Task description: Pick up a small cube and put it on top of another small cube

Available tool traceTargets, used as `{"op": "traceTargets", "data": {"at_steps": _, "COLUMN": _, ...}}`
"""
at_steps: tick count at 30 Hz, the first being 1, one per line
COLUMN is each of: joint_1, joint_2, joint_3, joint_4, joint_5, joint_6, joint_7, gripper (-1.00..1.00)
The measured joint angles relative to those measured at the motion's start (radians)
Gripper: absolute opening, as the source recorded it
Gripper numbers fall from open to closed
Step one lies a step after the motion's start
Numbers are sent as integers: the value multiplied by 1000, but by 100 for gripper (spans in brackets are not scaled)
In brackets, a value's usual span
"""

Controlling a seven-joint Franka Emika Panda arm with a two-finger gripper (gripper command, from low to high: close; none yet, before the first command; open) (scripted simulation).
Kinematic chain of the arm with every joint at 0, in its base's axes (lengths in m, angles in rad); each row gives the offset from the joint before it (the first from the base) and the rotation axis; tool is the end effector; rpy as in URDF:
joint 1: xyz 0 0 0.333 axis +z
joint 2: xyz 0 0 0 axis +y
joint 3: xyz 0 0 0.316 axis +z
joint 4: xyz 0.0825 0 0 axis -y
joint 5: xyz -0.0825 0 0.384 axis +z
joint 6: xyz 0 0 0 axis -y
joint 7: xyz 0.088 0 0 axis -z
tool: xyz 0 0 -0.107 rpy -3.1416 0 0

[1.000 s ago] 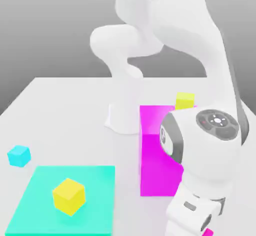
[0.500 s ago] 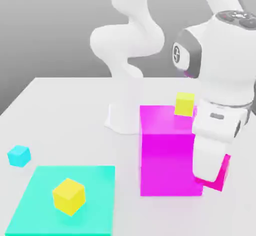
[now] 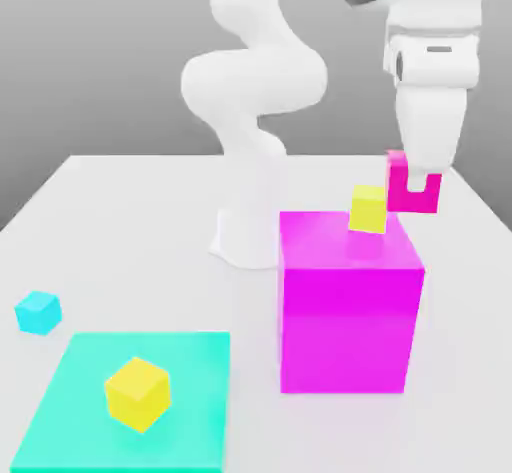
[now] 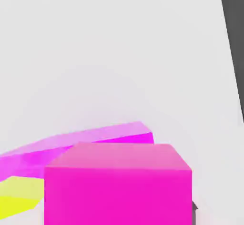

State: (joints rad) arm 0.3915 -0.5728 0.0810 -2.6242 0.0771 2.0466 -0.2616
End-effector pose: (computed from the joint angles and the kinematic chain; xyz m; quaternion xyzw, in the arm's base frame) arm 0.3228 0.1693 0.4308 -0.9417 -0.3361 0.0040 0.0119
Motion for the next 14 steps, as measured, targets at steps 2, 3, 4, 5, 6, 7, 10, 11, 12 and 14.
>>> {"op": "traceTargets", "data": {"at_steps": 2, "joint_1": 15, "joint_2": -72, "joint_3": -2, "joint_4": -29, "joint_5": -4, "joint_6": -42, "joint_7": -31, "gripper": -100}}
{"op": "traceTargets", "data": {"at_steps": 3, "joint_1": 22, "joint_2": -109, "joint_3": -3, "joint_4": -44, "joint_5": -7, "joint_6": -63, "joint_7": -46, "gripper": -100}}
{"op": "traceTargets", "data": {"at_steps": 4, "joint_1": 29, "joint_2": -145, "joint_3": -4, "joint_4": -59, "joint_5": -9, "joint_6": -84, "joint_7": -61, "gripper": -100}}
{"op": "traceTargets", "data": {"at_steps": 5, "joint_1": 36, "joint_2": -180, "joint_3": -5, "joint_4": -74, "joint_5": -12, "joint_6": -104, "joint_7": -76, "gripper": -100}}
{"op": "traceTargets", "data": {"at_steps": 6, "joint_1": 43, "joint_2": -209, "joint_3": -6, "joint_4": -91, "joint_5": -15, "joint_6": -116, "joint_7": -89, "gripper": -100}}
{"op": "traceTargets", "data": {"at_steps": 7, "joint_1": 49, "joint_2": -217, "joint_3": -7, "joint_4": -114, "joint_5": -17, "joint_6": -101, "joint_7": -93, "gripper": -100}}
{"op": "traceTargets", "data": {"at_steps": 10, "joint_1": 53, "joint_2": -194, "joint_3": -2, "joint_4": -197, "joint_5": -12, "joint_6": 6, "joint_7": -100, "gripper": -100}}
{"op": "traceTargets", "data": {"at_steps": 11, "joint_1": 53, "joint_2": -184, "joint_3": 1, "joint_4": -220, "joint_5": -10, "joint_6": 39, "joint_7": -102, "gripper": 100}}
{"op": "traceTargets", "data": {"at_steps": 12, "joint_1": 53, "joint_2": -184, "joint_3": 1, "joint_4": -220, "joint_5": -10, "joint_6": 39, "joint_7": -102, "gripper": 100}}
{"op": "traceTargets", "data": {"at_steps": 14, "joint_1": 53, "joint_2": -184, "joint_3": 1, "joint_4": -220, "joint_5": -10, "joint_6": 39, "joint_7": -102, "gripper": 100}}
